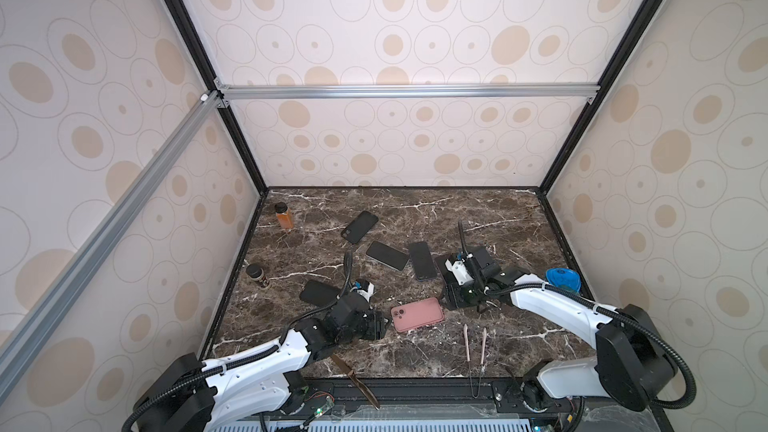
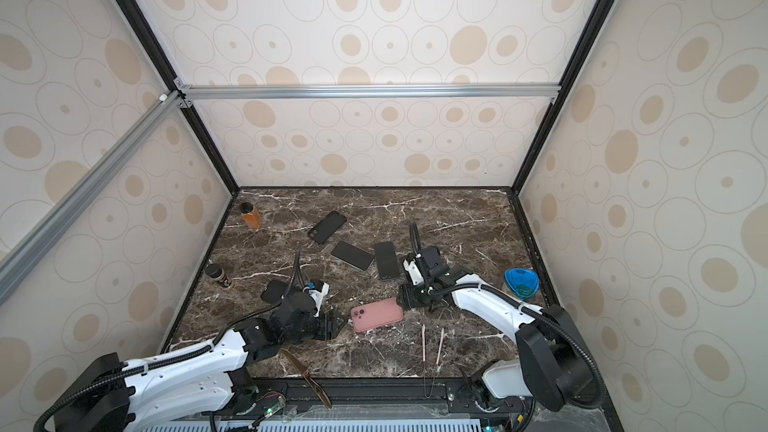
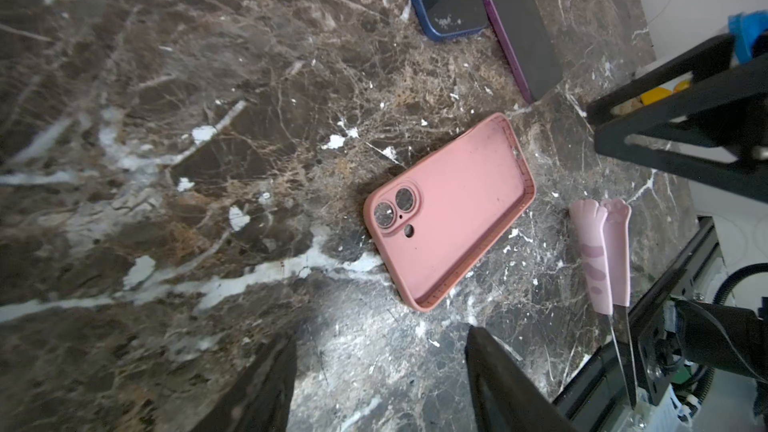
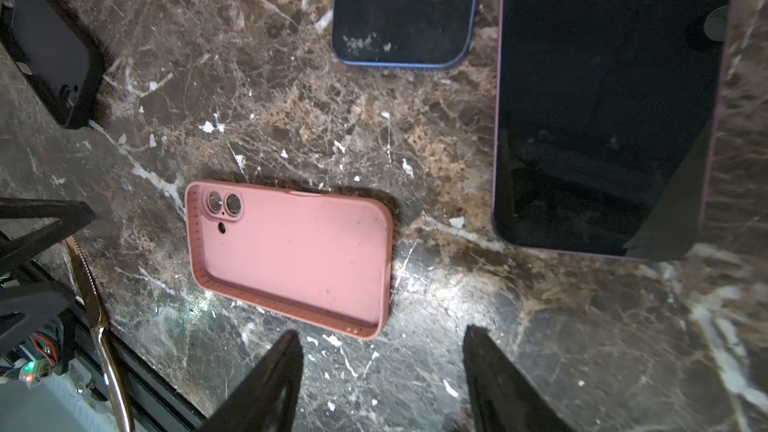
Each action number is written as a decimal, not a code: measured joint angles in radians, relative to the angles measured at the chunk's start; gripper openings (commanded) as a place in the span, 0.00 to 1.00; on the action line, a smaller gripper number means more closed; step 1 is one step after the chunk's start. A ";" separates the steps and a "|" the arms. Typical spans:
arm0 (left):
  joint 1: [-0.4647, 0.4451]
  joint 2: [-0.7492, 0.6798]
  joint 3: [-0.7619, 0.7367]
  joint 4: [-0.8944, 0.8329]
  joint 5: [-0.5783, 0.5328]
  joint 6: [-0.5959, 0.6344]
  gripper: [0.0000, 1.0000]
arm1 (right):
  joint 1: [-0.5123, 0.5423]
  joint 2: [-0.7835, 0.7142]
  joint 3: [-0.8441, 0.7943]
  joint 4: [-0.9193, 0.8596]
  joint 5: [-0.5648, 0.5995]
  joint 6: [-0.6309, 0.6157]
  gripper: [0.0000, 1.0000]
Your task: Put the phone into the phone case
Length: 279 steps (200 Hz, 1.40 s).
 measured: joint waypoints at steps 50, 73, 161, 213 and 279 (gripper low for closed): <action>0.000 0.067 -0.041 0.132 0.057 -0.038 0.51 | 0.012 0.050 -0.033 0.056 -0.035 0.050 0.57; 0.000 0.112 -0.045 0.167 0.072 -0.047 0.45 | 0.015 0.067 -0.035 0.069 -0.046 0.060 0.56; 0.000 0.270 -0.032 0.265 0.101 -0.050 0.36 | 0.022 0.082 -0.068 0.090 -0.062 0.086 0.56; 0.000 0.368 0.031 0.298 0.109 -0.020 0.32 | 0.028 0.094 -0.068 0.103 -0.090 0.086 0.53; 0.002 0.436 0.090 0.299 0.092 0.002 0.30 | 0.031 0.113 -0.068 0.126 -0.128 0.101 0.50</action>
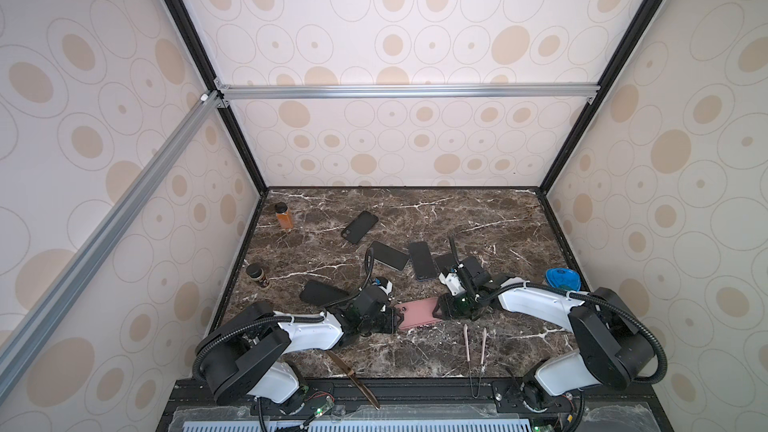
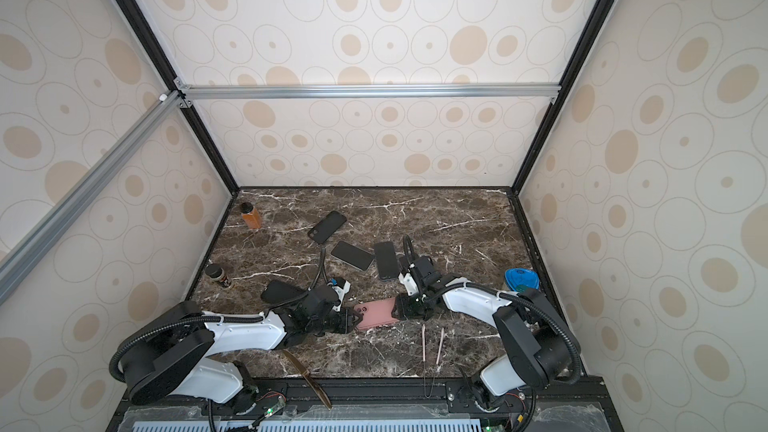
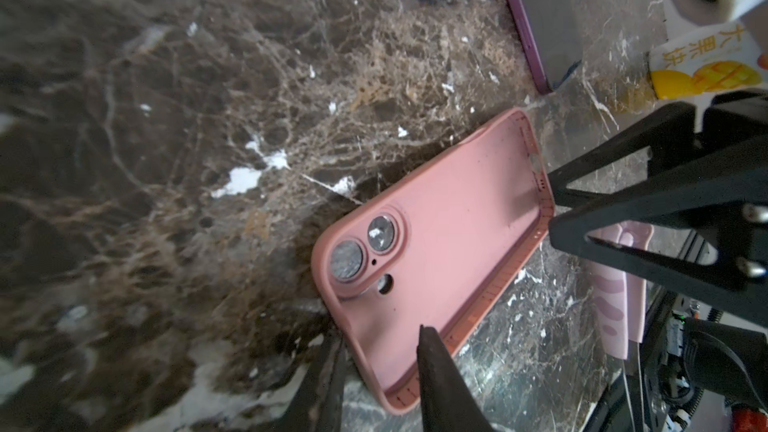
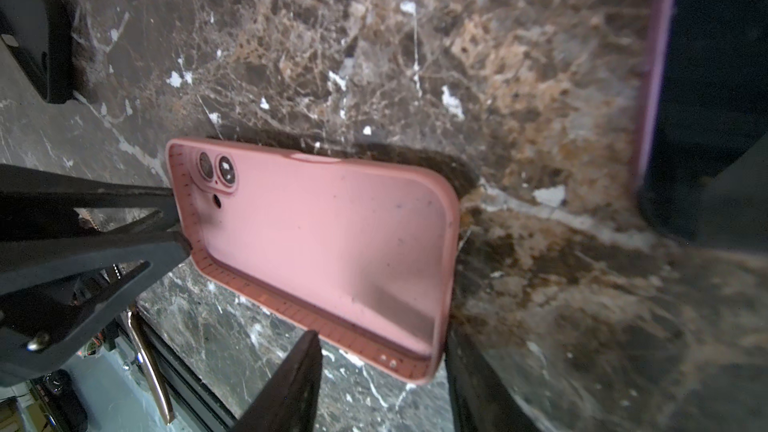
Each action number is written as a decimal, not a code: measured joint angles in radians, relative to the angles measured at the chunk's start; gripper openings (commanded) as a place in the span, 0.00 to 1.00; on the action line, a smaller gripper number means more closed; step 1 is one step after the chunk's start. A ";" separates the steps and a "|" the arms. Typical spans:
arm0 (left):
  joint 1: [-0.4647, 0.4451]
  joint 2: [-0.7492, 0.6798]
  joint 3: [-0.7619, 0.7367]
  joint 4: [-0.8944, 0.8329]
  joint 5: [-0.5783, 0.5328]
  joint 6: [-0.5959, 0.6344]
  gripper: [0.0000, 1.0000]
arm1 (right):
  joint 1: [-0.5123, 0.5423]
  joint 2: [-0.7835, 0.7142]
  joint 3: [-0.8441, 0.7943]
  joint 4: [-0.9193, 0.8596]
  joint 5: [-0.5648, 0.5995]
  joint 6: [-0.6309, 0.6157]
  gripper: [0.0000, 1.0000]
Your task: Put the phone into the phone case
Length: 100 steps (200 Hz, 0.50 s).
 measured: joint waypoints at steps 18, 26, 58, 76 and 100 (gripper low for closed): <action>0.003 0.016 0.014 0.001 -0.016 0.003 0.30 | 0.000 0.000 0.000 0.001 0.001 0.007 0.50; 0.005 0.024 0.021 0.002 -0.023 0.005 0.30 | 0.000 0.000 0.000 0.002 0.001 0.010 0.50; 0.015 0.060 0.049 0.015 -0.050 0.008 0.30 | 0.000 0.002 0.000 0.003 0.005 0.019 0.50; 0.021 0.079 0.061 0.027 -0.064 0.009 0.29 | 0.000 0.006 0.003 0.002 0.006 0.024 0.50; 0.034 0.092 0.071 0.035 -0.076 0.008 0.29 | 0.000 0.021 0.019 -0.001 0.008 0.030 0.50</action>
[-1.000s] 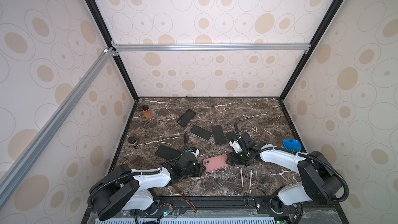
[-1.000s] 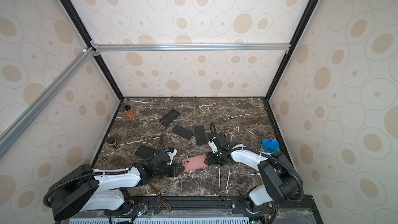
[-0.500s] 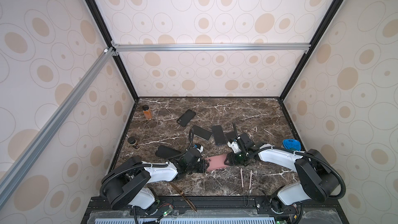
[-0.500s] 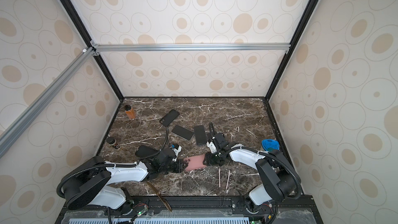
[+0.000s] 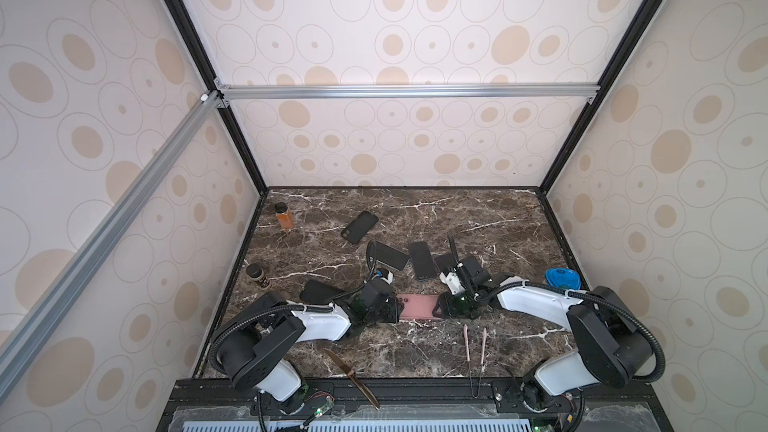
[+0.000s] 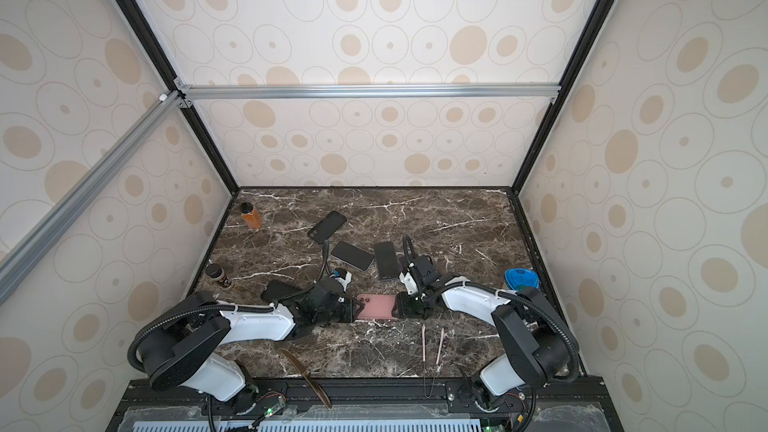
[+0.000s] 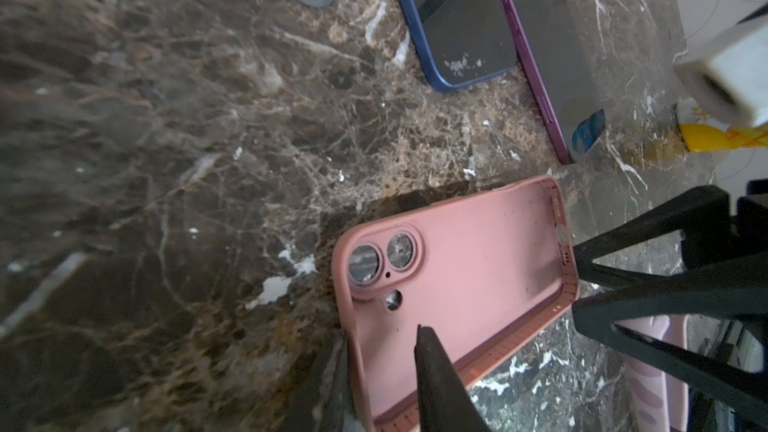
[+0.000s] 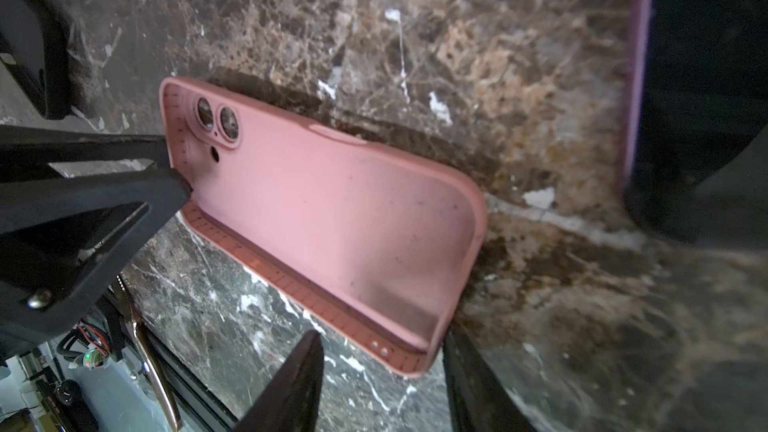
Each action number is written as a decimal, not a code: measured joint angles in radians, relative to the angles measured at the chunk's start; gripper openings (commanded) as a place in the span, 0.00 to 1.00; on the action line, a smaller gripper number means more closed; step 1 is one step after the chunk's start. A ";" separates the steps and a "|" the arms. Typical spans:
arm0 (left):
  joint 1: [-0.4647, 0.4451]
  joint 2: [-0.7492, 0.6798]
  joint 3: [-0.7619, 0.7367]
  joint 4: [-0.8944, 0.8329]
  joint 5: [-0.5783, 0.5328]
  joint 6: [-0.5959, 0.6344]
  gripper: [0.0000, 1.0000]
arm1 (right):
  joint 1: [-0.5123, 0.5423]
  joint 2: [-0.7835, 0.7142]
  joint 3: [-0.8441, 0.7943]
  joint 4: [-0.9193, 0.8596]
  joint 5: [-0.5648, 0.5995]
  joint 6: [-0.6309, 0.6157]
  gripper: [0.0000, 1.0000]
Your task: Put the phone into the phone case
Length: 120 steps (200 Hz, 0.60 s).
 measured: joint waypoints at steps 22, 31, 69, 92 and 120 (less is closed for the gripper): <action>0.005 -0.001 0.000 -0.002 -0.005 -0.001 0.31 | 0.000 0.013 0.014 0.000 0.003 0.003 0.50; 0.005 -0.003 0.000 -0.004 -0.007 0.000 0.34 | 0.000 0.015 0.017 0.000 0.006 0.003 0.50; 0.014 -0.024 -0.001 -0.010 0.004 0.001 0.59 | 0.007 0.024 0.036 -0.002 0.015 -0.001 0.61; 0.026 -0.063 -0.004 -0.041 0.002 0.013 0.79 | 0.013 0.018 0.051 -0.039 0.049 -0.019 0.68; 0.042 -0.177 -0.009 -0.112 -0.033 0.043 0.97 | 0.013 -0.029 0.089 -0.131 0.118 -0.060 0.72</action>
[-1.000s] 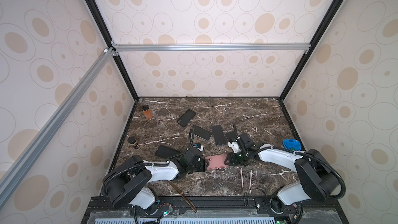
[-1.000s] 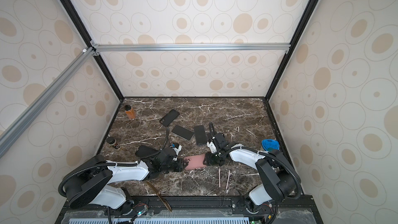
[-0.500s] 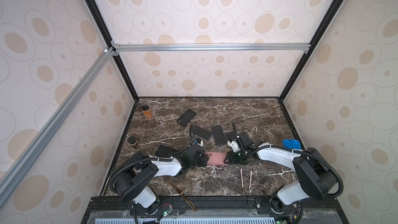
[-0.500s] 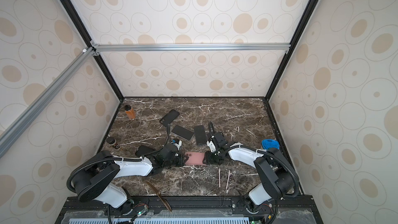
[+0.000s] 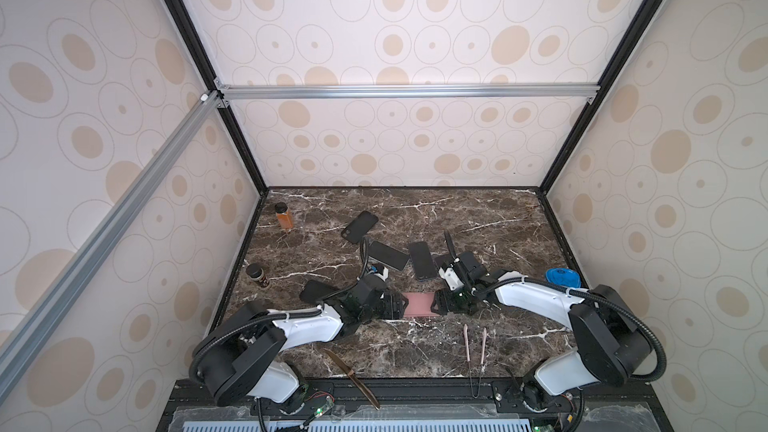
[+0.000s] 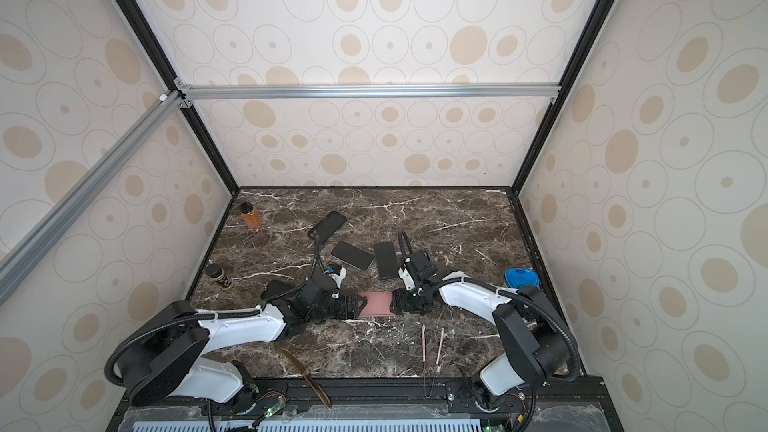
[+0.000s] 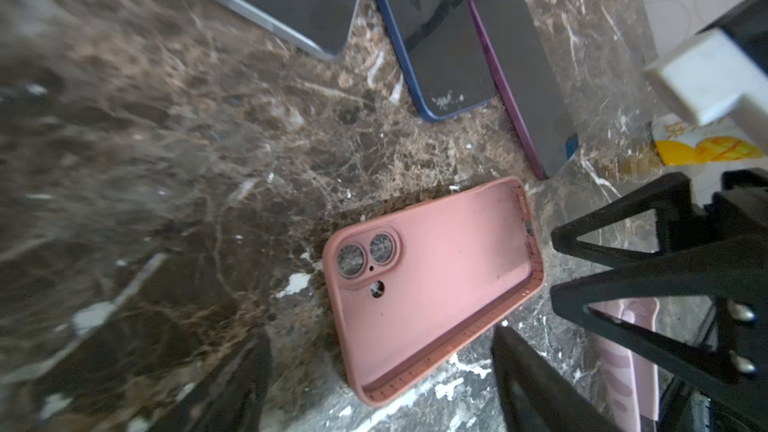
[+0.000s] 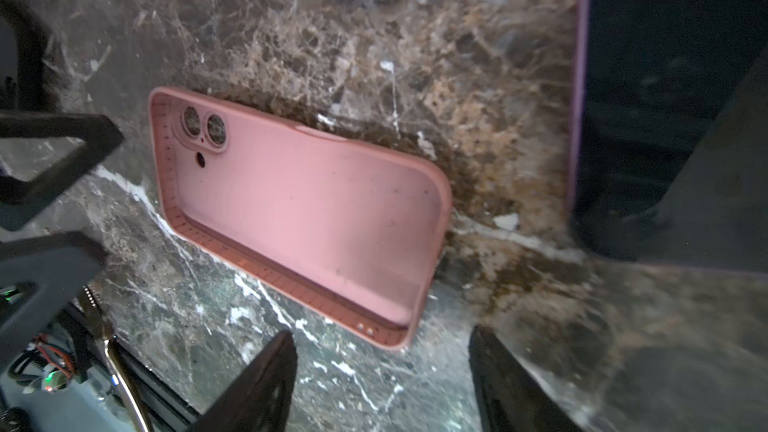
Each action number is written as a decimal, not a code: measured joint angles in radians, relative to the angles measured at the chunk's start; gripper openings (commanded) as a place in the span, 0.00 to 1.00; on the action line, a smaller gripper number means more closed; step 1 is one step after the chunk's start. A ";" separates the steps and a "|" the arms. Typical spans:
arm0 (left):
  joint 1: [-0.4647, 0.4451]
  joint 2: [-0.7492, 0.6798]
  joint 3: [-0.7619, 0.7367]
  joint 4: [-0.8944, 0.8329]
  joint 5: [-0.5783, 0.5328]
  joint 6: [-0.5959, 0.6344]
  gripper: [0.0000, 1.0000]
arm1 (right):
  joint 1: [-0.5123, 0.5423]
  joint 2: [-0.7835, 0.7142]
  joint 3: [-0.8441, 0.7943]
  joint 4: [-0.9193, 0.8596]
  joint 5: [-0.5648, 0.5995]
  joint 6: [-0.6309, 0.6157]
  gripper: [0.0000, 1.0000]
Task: Put the phone into the phone case
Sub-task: 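Lower the right gripper onto the purple-edged black phone and grasp it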
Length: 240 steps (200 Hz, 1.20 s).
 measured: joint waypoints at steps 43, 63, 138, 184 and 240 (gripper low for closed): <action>0.027 -0.205 0.000 -0.122 -0.088 0.074 1.00 | 0.000 -0.026 0.109 -0.100 0.143 -0.103 0.84; 0.033 -0.280 0.000 -0.188 -0.145 0.108 1.00 | 0.000 -0.003 0.161 -0.145 0.216 -0.152 0.90; 0.043 -0.521 0.000 -0.395 -0.327 0.179 1.00 | -0.040 0.158 0.314 -0.209 0.365 -0.300 0.99; 0.045 -0.546 0.001 -0.486 -0.353 0.189 1.00 | -0.111 0.255 0.341 -0.206 0.338 -0.354 0.98; 0.047 -0.572 0.001 -0.520 -0.361 0.202 1.00 | -0.141 0.346 0.381 -0.199 0.269 -0.372 0.94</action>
